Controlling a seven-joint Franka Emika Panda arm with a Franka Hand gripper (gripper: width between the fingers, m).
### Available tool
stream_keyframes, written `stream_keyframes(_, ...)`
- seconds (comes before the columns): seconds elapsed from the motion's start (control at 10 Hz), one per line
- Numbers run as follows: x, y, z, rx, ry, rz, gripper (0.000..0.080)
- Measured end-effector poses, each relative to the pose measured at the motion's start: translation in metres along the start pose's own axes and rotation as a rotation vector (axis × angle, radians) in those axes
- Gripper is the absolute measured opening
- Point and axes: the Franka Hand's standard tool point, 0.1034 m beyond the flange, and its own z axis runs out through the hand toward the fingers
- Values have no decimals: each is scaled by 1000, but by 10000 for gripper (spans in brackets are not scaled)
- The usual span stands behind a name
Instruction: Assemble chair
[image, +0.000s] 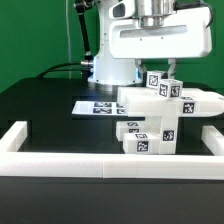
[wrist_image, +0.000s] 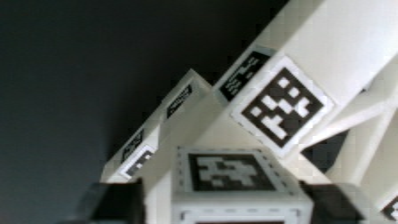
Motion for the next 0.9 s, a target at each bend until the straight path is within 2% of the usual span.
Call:
stream_keyframes(0.1,0,0,0,0,0,-9,490)
stream_keyframes(0.2,-1,-2,-1,1,1,-100,614)
stream_keyframes(0.3,-1,-3,-1,1,1,-238,638)
stream_keyframes(0.9,-2,-3,0,-1,0,-784,649)
